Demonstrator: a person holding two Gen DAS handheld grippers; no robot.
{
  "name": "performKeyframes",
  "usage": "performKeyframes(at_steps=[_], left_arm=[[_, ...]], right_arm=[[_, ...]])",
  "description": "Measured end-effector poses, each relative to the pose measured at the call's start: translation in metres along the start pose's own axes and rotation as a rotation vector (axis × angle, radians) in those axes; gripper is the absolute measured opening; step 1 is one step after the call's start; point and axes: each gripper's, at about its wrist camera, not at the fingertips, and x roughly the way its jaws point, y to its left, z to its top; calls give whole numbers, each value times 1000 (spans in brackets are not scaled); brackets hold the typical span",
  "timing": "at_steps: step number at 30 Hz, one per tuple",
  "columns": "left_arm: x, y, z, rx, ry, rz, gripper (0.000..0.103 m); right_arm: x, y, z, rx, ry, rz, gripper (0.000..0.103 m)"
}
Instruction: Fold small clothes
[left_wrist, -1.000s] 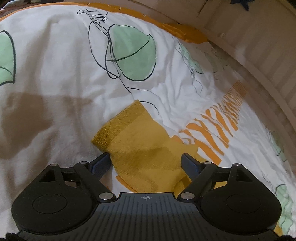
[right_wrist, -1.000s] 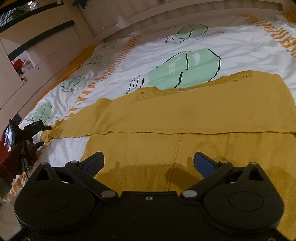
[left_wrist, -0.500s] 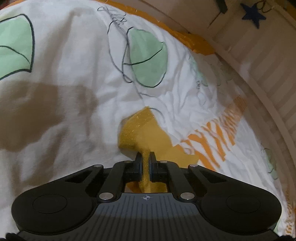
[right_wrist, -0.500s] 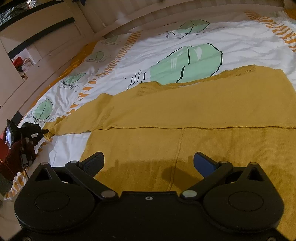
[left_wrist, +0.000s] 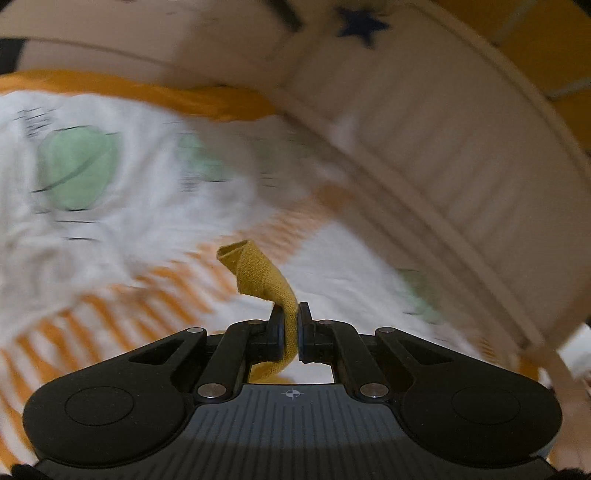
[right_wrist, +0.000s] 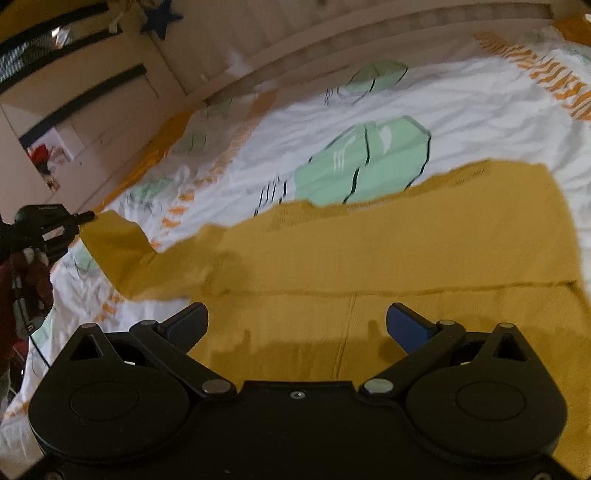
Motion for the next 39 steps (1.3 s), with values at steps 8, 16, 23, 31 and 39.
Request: performKeyframes(at_steps=[8,16,23,31,39], left_arm=[[5,-146,-58,160,83,-223,6],[61,-231,-160,292,266,-296,7],[69,-251,-205,424,382,-370,37],[22,-210,-191,605,281,-313,48],[21,-100,-187,617,351,-49,48]], right_arm=[[-16,-27,11,75,-33,-41,103],[-24,-55,16,150,-51,-76,103],[-21,-72,15,199,-39,-104,103],[-15,-76,9,205,-28,-123,103],[-3,-71,1,178,-29,-131,103]])
